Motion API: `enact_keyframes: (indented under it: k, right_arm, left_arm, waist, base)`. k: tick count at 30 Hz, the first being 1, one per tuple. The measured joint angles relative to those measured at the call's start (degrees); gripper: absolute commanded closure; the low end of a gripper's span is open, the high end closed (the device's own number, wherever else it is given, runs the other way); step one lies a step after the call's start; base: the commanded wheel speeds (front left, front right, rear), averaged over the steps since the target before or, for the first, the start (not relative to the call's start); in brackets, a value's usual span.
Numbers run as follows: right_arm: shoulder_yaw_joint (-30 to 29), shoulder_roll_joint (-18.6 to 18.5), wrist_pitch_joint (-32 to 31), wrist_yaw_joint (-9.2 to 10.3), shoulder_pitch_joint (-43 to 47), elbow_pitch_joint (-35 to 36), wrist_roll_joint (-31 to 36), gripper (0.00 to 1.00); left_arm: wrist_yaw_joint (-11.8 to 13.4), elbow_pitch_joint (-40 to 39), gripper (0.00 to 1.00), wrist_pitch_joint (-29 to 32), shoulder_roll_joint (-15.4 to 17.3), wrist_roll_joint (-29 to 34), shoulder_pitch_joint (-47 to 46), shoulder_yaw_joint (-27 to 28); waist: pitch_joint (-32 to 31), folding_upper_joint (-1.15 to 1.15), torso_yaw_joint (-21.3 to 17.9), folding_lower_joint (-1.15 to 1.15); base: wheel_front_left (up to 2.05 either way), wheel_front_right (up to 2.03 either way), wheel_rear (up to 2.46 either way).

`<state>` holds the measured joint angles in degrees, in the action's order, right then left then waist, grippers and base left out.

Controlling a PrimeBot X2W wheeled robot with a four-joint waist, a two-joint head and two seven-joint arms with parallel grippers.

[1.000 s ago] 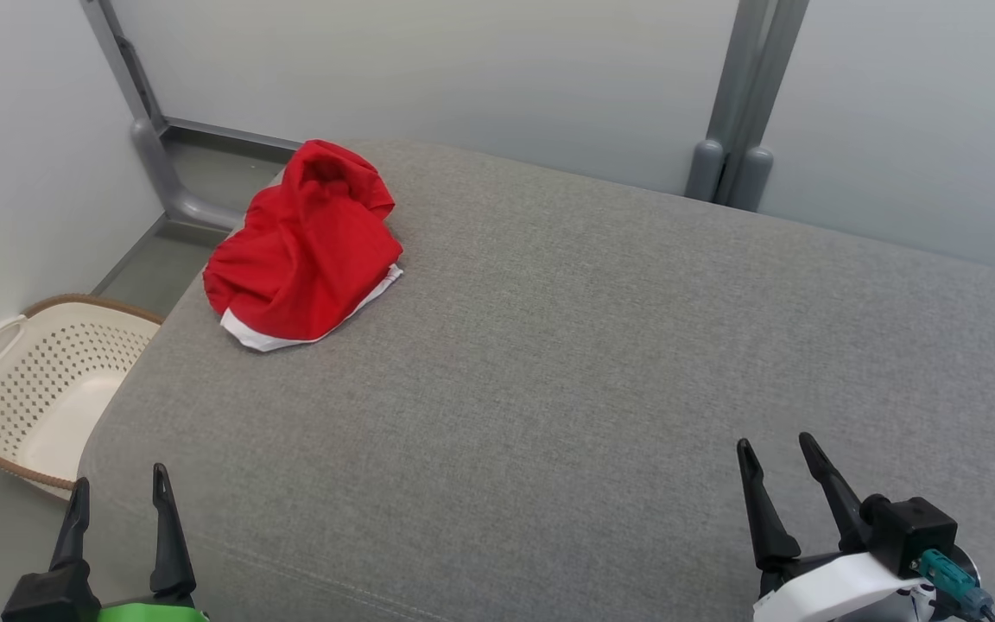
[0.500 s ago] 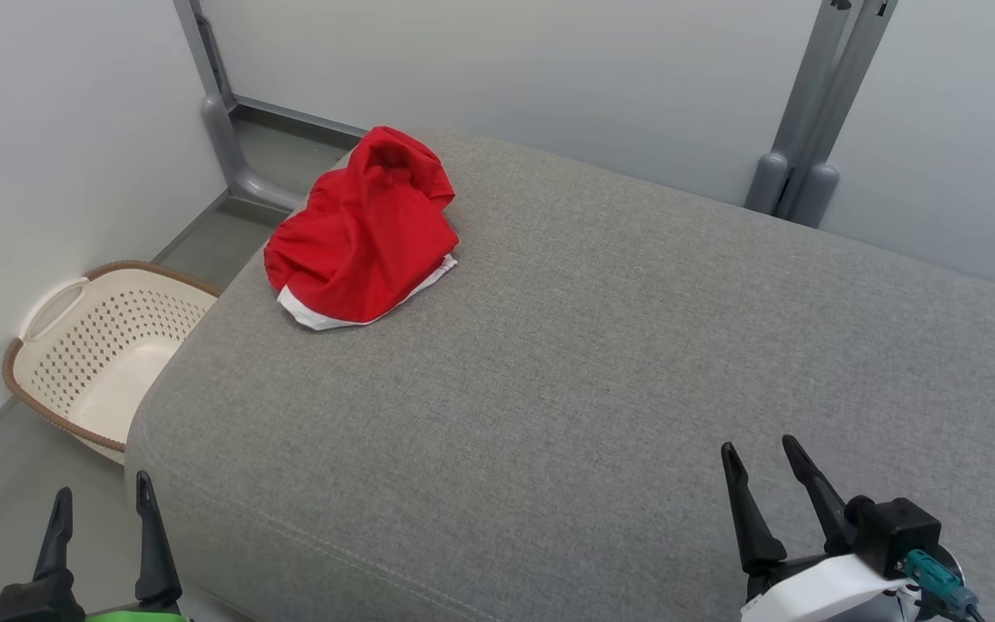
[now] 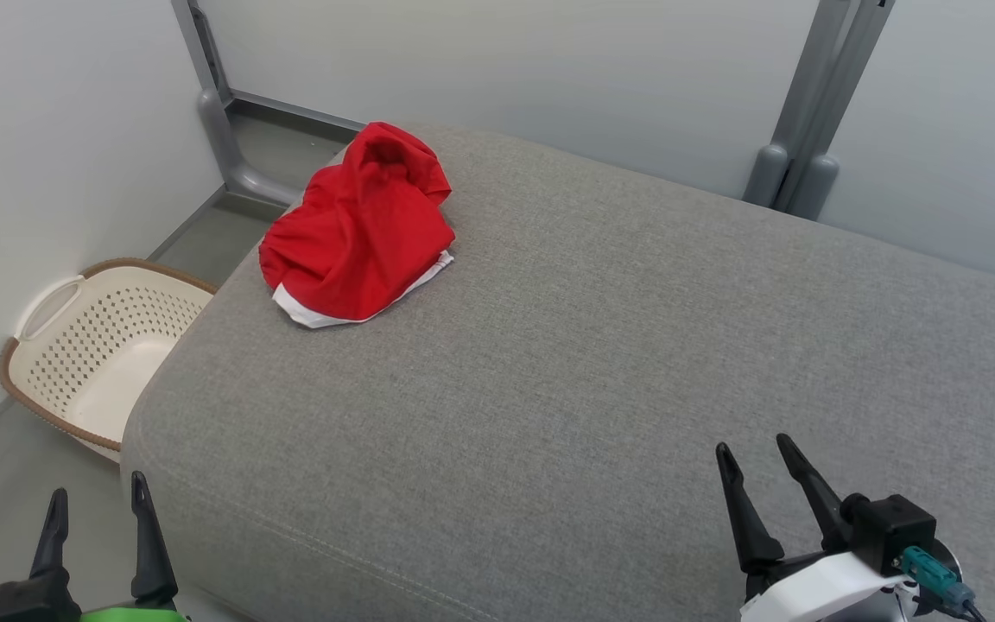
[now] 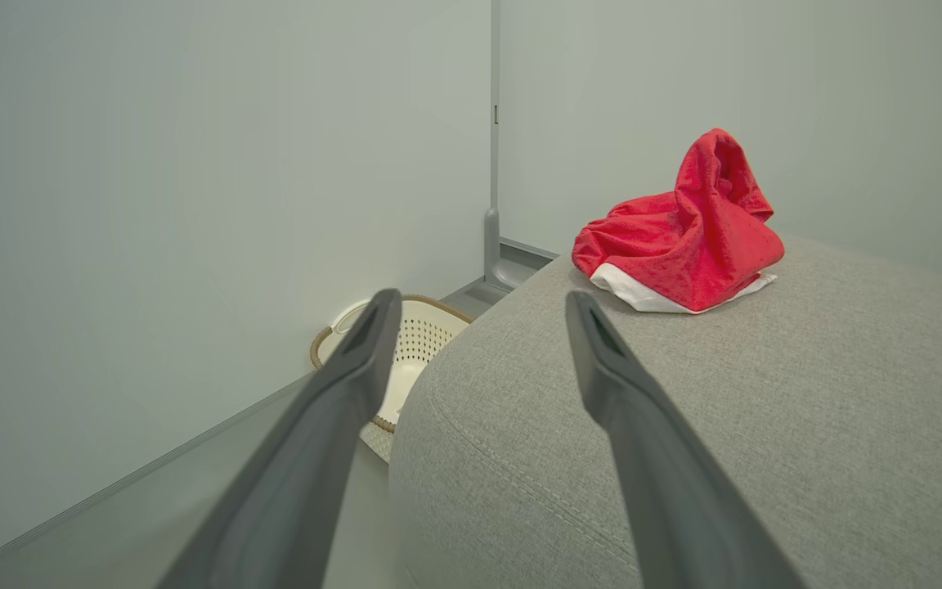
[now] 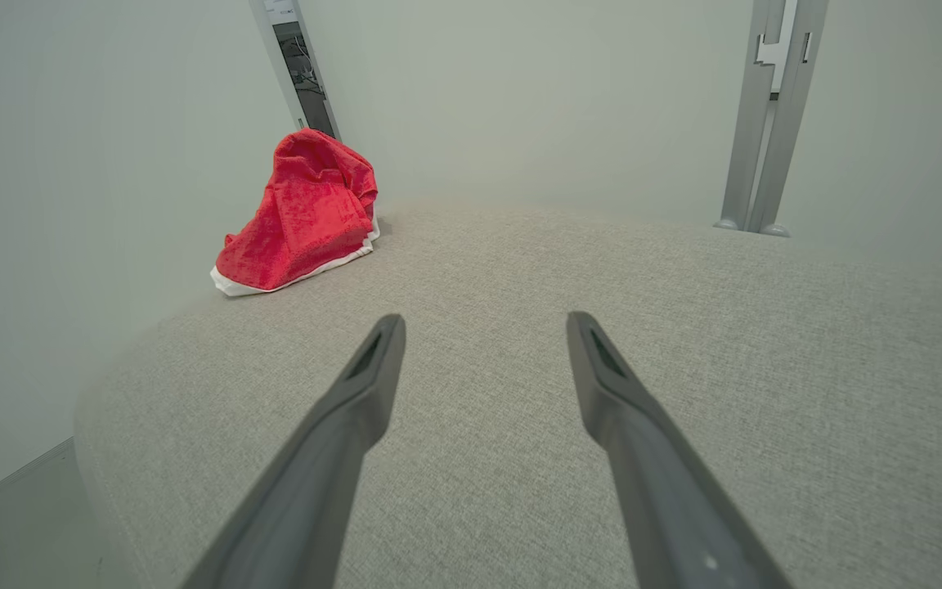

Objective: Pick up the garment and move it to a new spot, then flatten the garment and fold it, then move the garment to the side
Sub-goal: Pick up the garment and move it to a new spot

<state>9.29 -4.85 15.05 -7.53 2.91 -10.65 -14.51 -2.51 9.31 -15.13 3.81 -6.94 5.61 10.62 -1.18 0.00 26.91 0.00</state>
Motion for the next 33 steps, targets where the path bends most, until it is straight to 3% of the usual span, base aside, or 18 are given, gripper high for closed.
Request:
enact_keyframes:
  k: [13, 22, 33]
  right_arm:
    - [-1.43, -4.92, 0.0, 0.0, -4.29, 1.59, 0.75, 0.0]
    - [-5.94, -11.33, -0.6, 0.0, -8.04, 5.52, 1.21, 0.0]
    - [-12.34, -13.16, -0.94, 0.0, -9.3, 11.74, 1.66, 0.0]
  left_arm:
    - [-0.78, 0.86, 0.0, 0.0, 3.31, -0.76, -16.87, 0.91]
    - [-1.54, 4.27, 0.0, 0.55, 8.66, -2.58, -33.14, 2.24]
    - [-2.38, 14.15, 0.0, 4.64, 15.48, -3.53, -47.14, 2.27]
  waist:
    - [5.32, 0.0, -4.85, 0.0]
    - [12.76, 0.01, -11.03, 0.01]
    - [22.04, 0.01, -19.49, 0.01]
  base:
    - [0.0, 0.0, 0.0]
    - [0.0, 0.0, 0.0]
    - [0.0, 0.0, 0.0]
